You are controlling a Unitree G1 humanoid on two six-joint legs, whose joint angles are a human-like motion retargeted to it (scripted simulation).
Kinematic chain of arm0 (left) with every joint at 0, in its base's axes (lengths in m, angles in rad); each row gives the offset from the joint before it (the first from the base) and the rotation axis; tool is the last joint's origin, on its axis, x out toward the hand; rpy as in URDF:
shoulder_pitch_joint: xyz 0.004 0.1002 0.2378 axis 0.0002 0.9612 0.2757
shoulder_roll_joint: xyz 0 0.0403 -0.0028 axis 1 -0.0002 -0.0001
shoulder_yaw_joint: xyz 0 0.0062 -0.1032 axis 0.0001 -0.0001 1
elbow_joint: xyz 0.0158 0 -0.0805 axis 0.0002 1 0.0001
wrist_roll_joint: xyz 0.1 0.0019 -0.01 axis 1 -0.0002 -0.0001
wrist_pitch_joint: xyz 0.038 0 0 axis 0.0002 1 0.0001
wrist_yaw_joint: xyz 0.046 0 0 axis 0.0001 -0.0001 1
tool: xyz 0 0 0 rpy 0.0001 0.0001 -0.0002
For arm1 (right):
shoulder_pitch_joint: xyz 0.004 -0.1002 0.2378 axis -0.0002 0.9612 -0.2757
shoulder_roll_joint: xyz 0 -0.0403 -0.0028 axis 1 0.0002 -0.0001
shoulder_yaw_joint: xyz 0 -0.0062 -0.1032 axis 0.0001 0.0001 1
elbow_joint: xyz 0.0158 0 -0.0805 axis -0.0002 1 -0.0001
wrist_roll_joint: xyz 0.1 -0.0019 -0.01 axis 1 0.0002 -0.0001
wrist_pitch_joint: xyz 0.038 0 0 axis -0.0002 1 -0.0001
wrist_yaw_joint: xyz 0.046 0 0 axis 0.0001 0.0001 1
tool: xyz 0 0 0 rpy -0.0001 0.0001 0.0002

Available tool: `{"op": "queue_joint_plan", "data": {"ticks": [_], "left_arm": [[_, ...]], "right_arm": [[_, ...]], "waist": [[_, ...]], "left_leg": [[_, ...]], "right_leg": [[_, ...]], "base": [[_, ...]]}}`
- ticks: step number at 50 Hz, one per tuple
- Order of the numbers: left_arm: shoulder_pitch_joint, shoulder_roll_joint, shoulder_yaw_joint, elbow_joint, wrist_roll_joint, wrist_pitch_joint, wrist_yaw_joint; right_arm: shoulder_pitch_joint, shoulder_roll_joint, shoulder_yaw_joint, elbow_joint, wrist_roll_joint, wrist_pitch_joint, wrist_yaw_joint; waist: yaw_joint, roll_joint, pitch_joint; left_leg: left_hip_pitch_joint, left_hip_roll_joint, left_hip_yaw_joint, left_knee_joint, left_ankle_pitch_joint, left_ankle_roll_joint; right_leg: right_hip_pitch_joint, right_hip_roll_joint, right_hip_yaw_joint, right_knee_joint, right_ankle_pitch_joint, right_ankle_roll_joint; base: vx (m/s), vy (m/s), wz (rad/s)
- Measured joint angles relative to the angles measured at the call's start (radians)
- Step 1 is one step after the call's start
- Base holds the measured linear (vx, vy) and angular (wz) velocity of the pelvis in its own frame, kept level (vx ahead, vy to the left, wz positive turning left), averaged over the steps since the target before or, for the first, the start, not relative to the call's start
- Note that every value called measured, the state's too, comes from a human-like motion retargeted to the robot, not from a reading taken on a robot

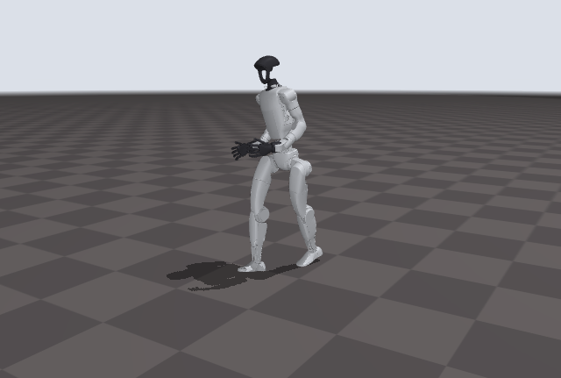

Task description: Walk run

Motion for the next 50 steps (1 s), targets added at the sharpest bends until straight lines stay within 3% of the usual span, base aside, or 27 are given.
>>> {"op": "queue_joint_plan", "data": {"ticks": [2,3,5,6,8,10,13,17,20,23,25,27,28,30,32,33,35,36,37,39,40,42,44,46,47,48,50], "left_arm": [[0.056,-0.024,0.007,0.018,-0.023,0.005,-0.002],[0.085,-0.036,0.015,0.029,-0.034,0.009,-0.007],[0.140,-0.056,0.033,0.049,-0.039,0.006,-0.029],[0.158,-0.066,0.027,0.061,-0.025,0.005,-0.035],[0.172,-0.077,0.028,0.084,0.009,0.000,-0.023],[0.183,-0.084,0.036,0.089,0.040,-0.016,-0.002],[0.194,-0.071,0.045,0.081,0.064,-0.028,-0.006],[0.184,-0.027,0.052,0.024,0.054,-0.026,-0.028],[0.167,-0.005,0.066,-0.030,0.054,-0.024,-0.037],[0.134,-0.026,0.083,-0.054,0.067,-0.038,-0.031],[0.116,-0.046,0.103,-0.047,0.083,-0.054,0.001],[0.101,-0.053,0.101,-0.034,0.107,-0.066,0.044],[0.092,-0.052,0.097,-0.030,0.118,-0.069,0.059],[0.073,-0.041,0.090,-0.032,0.125,-0.072,0.072],[0.029,-0.011,0.066,-0.047,0.105,-0.070,0.076],[-0.013,0.008,0.061,-0.049,0.084,-0.068,0.082],[-0.115,0.068,0.068,-0.041,0.030,-0.066,0.100],[-0.162,0.086,0.058,-0.032,0.001,-0.065,0.105],[-0.203,0.100,0.049,-0.024,-0.025,-0.064,0.108],[-0.242,0.108,0.040,-0.016,-0.055,-0.062,0.094],[-0.248,0.109,0.041,-0.014,-0.064,-0.064,0.081],[-0.218,0.101,0.058,-0.011,-0.072,-0.067,0.056],[-0.164,0.082,0.069,-0.001,-0.086,-0.064,0.042],[-0.107,0.058,0.076,0.013,-0.120,-0.055,0.033],[-0.080,0.048,0.079,0.020,-0.138,-0.049,0.027],[-0.055,0.039,0.082,0.025,-0.155,-0.042,0.020],[-0.024,0.021,0.100,0.036,-0.174,-0.027,-0.005]], "right_arm": [[-0.038,-0.017,-0.007,-0.023,-0.016,-0.005,0.002],[-0.051,-0.024,-0.009,-0.040,-0.028,-0.012,-0.002],[-0.074,-0.029,-0.013,-0.068,-0.058,-0.027,-0.033],[-0.092,-0.031,-0.033,-0.070,-0.067,-0.034,-0.059],[-0.140,-0.032,-0.053,-0.062,-0.069,-0.042,-0.100],[-0.178,-0.031,-0.044,-0.062,-0.045,-0.043,-0.124],[-0.236,-0.035,-0.046,-0.080,0.008,-0.041,-0.133],[-0.330,-0.093,-0.034,-0.129,0.005,-0.039,-0.172],[-0.393,-0.159,-0.027,-0.162,-0.035,-0.035,-0.163],[-0.438,-0.209,-0.047,-0.139,-0.087,-0.039,-0.107],[-0.439,-0.211,-0.033,-0.077,-0.134,-0.031,-0.086],[-0.404,-0.178,-0.034,0.018,-0.192,0.001,-0.092],[-0.374,-0.154,-0.040,0.064,-0.219,0.014,-0.092],[-0.286,-0.108,-0.055,0.128,-0.254,0.014,-0.096],[-0.159,-0.075,-0.078,0.157,-0.281,-0.001,-0.120],[-0.103,-0.059,-0.074,0.170,-0.293,0.000,-0.147],[-0.009,-0.010,-0.095,0.217,-0.299,-0.002,-0.144],[0.043,0.001,-0.116,0.241,-0.288,-0.008,-0.116],[0.098,0.009,-0.140,0.263,-0.274,-0.012,-0.086],[0.218,0.012,-0.195,0.290,-0.224,-0.020,-0.028],[0.278,0.013,-0.222,0.295,-0.191,-0.024,-0.003],[0.355,0.026,-0.283,0.293,-0.122,-0.044,0.016],[0.387,0.045,-0.334,0.268,-0.043,-0.088,-0.002],[0.381,0.060,-0.356,0.228,0.019,-0.135,-0.061],[0.368,0.067,-0.359,0.202,0.033,-0.152,-0.097],[0.347,0.072,-0.362,0.169,0.028,-0.162,-0.133],[0.261,0.074,-0.360,0.104,-0.025,-0.157,-0.207]], "waist": [[-0.027,0.024,-0.014],[-0.037,0.038,-0.027],[-0.066,0.076,-0.040],[-0.075,0.073,-0.044],[-0.095,0.048,-0.041],[-0.066,0.000,-0.055],[0.050,-0.067,-0.068],[0.197,-0.137,-0.032],[0.248,-0.136,0.009],[0.317,-0.149,0.040],[0.331,-0.172,0.047],[0.334,-0.205,0.035],[0.339,-0.225,0.025],[0.332,-0.244,-0.006],[0.233,-0.217,0.036],[0.179,-0.230,0.071],[0.118,-0.146,0.104],[0.102,-0.118,0.118],[0.089,-0.098,0.127],[0.049,-0.087,0.122],[0.007,-0.078,0.114],[-0.091,-0.022,0.102],[-0.155,0.055,0.100],[-0.188,0.108,0.103],[-0.192,0.129,0.112],[-0.185,0.148,0.132],[-0.163,0.165,0.154]], "left_leg": [[0.017,0.033,0.014,0.026,0.117,-0.081],[0.016,0.054,0.035,0.050,0.202,-0.136],[-0.009,0.115,0.081,0.145,0.415,-0.302],[-0.050,0.109,0.100,0.237,0.505,-0.353],[-0.170,0.099,0.192,0.518,0.610,-0.387],[-0.265,0.059,0.174,0.645,0.621,-0.387],[-0.458,0.066,0.249,0.714,0.415,-0.323],[-0.723,0.179,0.467,0.702,0.155,-0.162],[-0.872,0.230,0.499,0.564,0.067,-0.084],[-0.984,0.260,0.574,0.416,-0.039,-0.032],[-1.018,0.270,0.593,0.383,-0.106,-0.057],[-1.008,0.282,0.602,0.412,-0.135,-0.105],[-0.987,0.293,0.615,0.430,-0.148,-0.101],[-0.933,0.269,0.641,0.467,-0.197,0.026],[-0.887,0.109,0.374,0.534,-0.269,-0.008],[-0.861,0.095,0.364,0.596,-0.313,-0.021],[-0.782,0.192,0.264,0.616,-0.384,-0.091],[-0.737,0.213,0.245,0.620,-0.422,-0.118],[-0.687,0.230,0.242,0.613,-0.451,-0.139],[-0.560,0.228,0.286,0.524,-0.450,-0.154],[-0.489,0.212,0.296,0.452,-0.426,-0.156],[-0.345,0.192,0.263,0.280,-0.267,-0.188],[-0.233,0.226,0.220,0.144,0.046,-0.261],[-0.142,0.251,0.174,0.061,0.437,-0.321],[-0.111,0.267,0.164,0.073,0.577,-0.349],[-0.100,0.300,0.182,0.175,0.610,-0.372],[-0.096,0.330,0.206,0.361,0.621,-0.338]], "right_leg": [[0.009,-0.003,-0.088,0.040,0.061,-0.102],[0.033,-0.022,-0.160,0.052,0.018,-0.131],[0.062,0.074,0.032,0.081,-0.064,-0.190],[0.070,0.030,0.011,0.107,-0.096,-0.193],[0.128,-0.050,-0.020,0.126,-0.157,-0.170],[0.213,-0.038,-0.017,0.052,-0.178,-0.195],[0.322,-0.024,0.001,-0.091,-0.145,-0.204],[0.436,0.004,0.014,-0.182,-0.131,-0.244],[0.529,0.077,-0.006,-0.217,-0.153,-0.296],[0.603,0.110,-0.017,-0.224,-0.118,-0.294],[0.649,0.117,-0.014,-0.214,-0.019,-0.257],[0.673,0.098,-0.032,-0.177,0.167,-0.211],[0.673,0.081,-0.042,-0.145,0.291,-0.184],[0.648,0.065,-0.027,-0.042,0.543,-0.104],[0.533,0.126,-0.048,0.318,0.658,-0.047],[0.442,0.149,-0.033,0.555,0.658,-0.029],[0.277,0.341,-0.030,0.690,0.609,0.011],[0.191,0.363,-0.045,0.760,0.522,0.014],[0.107,0.361,-0.061,0.819,0.430,0.006],[-0.046,0.228,-0.102,0.872,0.238,-0.046],[-0.120,0.131,-0.127,0.873,0.153,-0.065],[-0.217,-0.040,-0.171,0.769,0.080,-0.067],[-0.275,-0.156,-0.238,0.592,0.045,-0.083],[-0.302,-0.160,-0.196,0.354,0.027,-0.077],[-0.298,-0.132,-0.150,0.243,0.012,-0.068],[-0.276,-0.083,-0.099,0.160,-0.017,-0.060],[-0.228,-0.078,-0.112,0.082,-0.064,-0.050]], "base": [[1.09,-0.16,0.87],[1.25,-0.26,0.96],[1.21,-0.27,1.28],[1.25,-0.16,1.68],[1.12,-0.09,1.43],[0.98,-0.50,0.31],[1.15,-0.60,-0.67],[1.02,-0.40,-0.68],[1.03,-0.38,-0.01],[1.25,-0.32,-0.52],[1.55,-0.26,-0.62],[1.77,-0.23,-0.36],[1.57,-0.24,-0.21],[1.70,-0.27,0.44],[1.98,-0.44,2.26],[1.80,-0.70,2.30],[1.44,-0.83,1.43],[1.62,-0.88,0.69],[1.71,-0.72,0.29],[1.62,-0.54,0.61],[1.90,-0.66,1.48],[1.97,-0.76,1.58],[2.01,-0.86,0.70],[2.26,-1.08,-0.25],[2.12,-0.91,-0.94],[1.87,-0.68,-1.19],[1.90,-0.66,-1.11]]}}
